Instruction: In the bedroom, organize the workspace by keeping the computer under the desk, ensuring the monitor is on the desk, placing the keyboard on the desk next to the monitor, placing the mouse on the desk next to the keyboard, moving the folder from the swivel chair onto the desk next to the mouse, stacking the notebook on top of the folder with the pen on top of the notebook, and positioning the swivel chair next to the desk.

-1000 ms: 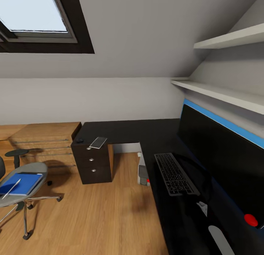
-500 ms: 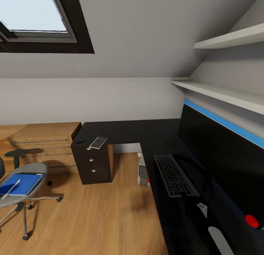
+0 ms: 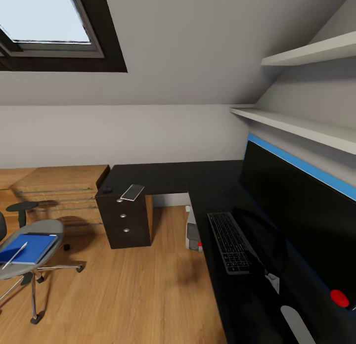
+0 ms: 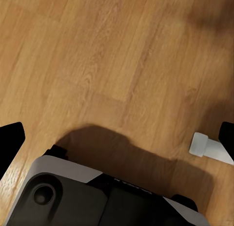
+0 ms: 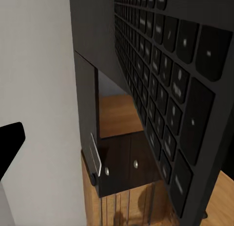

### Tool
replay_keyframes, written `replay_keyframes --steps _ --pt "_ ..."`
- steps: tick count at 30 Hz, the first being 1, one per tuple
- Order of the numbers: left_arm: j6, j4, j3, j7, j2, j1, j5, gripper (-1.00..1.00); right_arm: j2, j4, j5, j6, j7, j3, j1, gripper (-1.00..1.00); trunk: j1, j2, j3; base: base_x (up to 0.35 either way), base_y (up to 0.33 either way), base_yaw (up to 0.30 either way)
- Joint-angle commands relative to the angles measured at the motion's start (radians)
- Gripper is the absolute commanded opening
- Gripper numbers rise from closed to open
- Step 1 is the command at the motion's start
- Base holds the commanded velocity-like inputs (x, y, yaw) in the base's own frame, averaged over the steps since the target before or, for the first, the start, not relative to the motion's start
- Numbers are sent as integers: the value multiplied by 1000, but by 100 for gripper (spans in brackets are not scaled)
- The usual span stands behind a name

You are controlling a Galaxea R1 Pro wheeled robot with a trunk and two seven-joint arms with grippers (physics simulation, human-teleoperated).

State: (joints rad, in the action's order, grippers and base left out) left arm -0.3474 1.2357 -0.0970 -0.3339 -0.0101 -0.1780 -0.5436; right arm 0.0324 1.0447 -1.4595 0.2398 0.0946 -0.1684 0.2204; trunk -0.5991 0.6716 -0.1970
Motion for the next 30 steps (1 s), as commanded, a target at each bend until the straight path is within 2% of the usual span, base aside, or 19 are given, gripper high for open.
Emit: replay_keyframes --steps 1,17,30 --pt "-2 2 -1 -8 0 0 -10 100 0 0 -7 6 2 -2 1 100 0 1 -1 0 0 0" --pt "10 2 -1 -8 1 0 -10 100 0 0 -7 6 2 -2 1 100 0 1 -1 -6 -53 0" --pt "10 2 -1 -7 1 0 -10 100 0 -1 -7 6 2 -2 1 100 0 1 -1 -292 0 0"
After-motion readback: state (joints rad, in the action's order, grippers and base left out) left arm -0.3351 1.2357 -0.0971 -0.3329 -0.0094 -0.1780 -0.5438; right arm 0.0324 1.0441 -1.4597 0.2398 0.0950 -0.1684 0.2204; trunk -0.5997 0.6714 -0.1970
